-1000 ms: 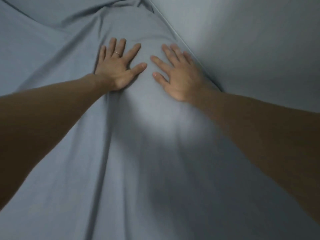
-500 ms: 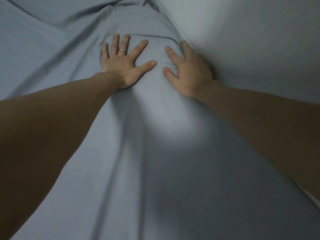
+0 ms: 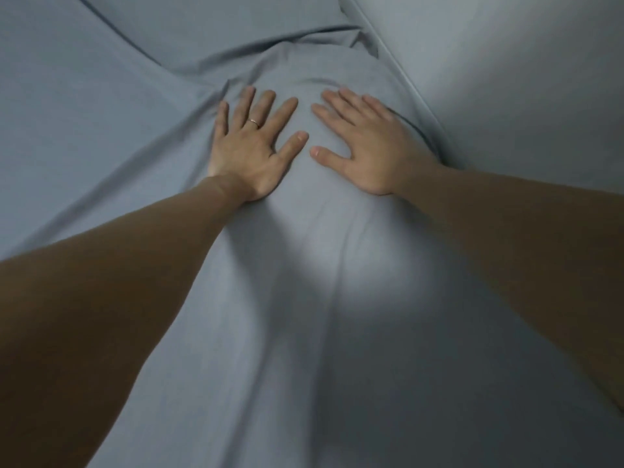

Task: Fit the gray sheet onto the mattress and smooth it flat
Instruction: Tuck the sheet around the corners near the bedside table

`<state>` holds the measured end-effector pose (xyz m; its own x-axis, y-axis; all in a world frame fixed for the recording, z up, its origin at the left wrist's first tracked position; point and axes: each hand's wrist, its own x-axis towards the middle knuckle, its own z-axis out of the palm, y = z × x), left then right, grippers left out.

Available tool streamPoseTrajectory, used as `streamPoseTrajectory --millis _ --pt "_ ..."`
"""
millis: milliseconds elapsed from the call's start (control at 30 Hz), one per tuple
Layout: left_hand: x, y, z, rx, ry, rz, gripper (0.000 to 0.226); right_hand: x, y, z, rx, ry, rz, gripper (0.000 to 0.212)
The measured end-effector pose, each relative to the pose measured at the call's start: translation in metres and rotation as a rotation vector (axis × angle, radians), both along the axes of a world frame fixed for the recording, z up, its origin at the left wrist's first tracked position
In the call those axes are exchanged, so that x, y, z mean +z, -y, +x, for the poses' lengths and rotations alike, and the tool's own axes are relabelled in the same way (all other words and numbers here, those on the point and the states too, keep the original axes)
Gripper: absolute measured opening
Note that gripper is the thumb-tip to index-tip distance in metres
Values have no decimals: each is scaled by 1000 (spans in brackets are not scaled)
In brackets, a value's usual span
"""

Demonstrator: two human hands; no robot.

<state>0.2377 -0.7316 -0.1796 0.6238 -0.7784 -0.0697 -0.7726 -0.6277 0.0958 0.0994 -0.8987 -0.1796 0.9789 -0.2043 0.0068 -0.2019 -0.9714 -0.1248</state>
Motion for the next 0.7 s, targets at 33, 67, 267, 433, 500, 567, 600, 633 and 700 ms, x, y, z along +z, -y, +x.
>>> streamPoseTrajectory --millis 33,67,267,433,500,567,600,633,700 --pt "1 0 0 -1 2 -8 66 1 0 2 2 11 7 76" --pt "0 -1 -1 -5 6 -6 67 2 1 3 1 8 16 77" --pt "3 4 4 19 -57 89 76 6 1 6 -12 -74 27 75" --pt "18 8 5 -17 -79 245 83 19 -23 -6 -146 -26 -57 69" --pt "29 7 -1 -51 -5 209 79 21 -37 -17 -177 39 -67 65" --pt "34 -11 -15 -17 93 21 67 25 -42 -26 -149 -18 -17 63" --pt "34 -24 -19 5 126 -74 62 29 -41 -27 -148 -59 11 62" --pt "31 -37 -20 8 127 -131 59 31 -39 -27 -151 -92 29 60" --pt "27 -59 -6 -16 3 -124 61 38 -35 -18 -166 -99 27 55"
